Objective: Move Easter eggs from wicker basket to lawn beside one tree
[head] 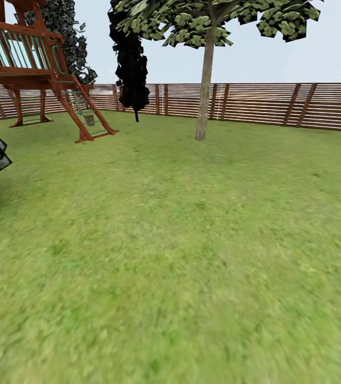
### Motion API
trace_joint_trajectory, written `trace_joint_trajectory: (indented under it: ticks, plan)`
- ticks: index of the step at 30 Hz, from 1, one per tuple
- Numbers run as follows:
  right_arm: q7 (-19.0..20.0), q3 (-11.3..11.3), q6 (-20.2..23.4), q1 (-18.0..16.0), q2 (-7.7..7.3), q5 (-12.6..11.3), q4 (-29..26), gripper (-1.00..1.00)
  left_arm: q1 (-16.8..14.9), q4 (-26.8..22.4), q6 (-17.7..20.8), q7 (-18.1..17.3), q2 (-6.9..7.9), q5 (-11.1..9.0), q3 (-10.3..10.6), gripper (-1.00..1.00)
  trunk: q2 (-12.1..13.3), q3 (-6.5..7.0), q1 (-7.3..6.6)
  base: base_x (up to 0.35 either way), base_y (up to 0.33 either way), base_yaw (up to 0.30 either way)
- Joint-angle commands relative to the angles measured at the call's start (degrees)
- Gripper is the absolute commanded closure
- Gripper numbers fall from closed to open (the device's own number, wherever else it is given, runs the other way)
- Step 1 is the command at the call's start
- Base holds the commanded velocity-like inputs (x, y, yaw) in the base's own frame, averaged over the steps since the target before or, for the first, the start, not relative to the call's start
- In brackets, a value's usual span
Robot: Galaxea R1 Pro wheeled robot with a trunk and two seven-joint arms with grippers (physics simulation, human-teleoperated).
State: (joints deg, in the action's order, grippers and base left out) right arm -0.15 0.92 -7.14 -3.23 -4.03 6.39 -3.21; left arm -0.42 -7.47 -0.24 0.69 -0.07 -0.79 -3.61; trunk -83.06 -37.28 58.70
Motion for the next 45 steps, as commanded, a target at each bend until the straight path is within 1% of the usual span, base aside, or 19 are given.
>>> trace_joint_trajectory:
  ticks: [1, 45]
  plan:
    - [-0.02, 0.04, -0.15, -0.03, -0.02, 0.47, 0.04, -1.00, -0.02, 0.00, -0.03, 0.01, -0.02, -0.09, -0.32, -1.00, -0.02, -0.05, 0.03, 0.329, 0.000, 0.000]
    - [-0.02, 0.00, -0.15, -0.02, -0.02, 0.38, 0.06, -1.00, -0.02, 0.00, -0.03, 0.01, -0.03, -0.06, -0.26, -1.00, -0.02, -0.05, 0.03, 0.329, 0.000, 0.000]
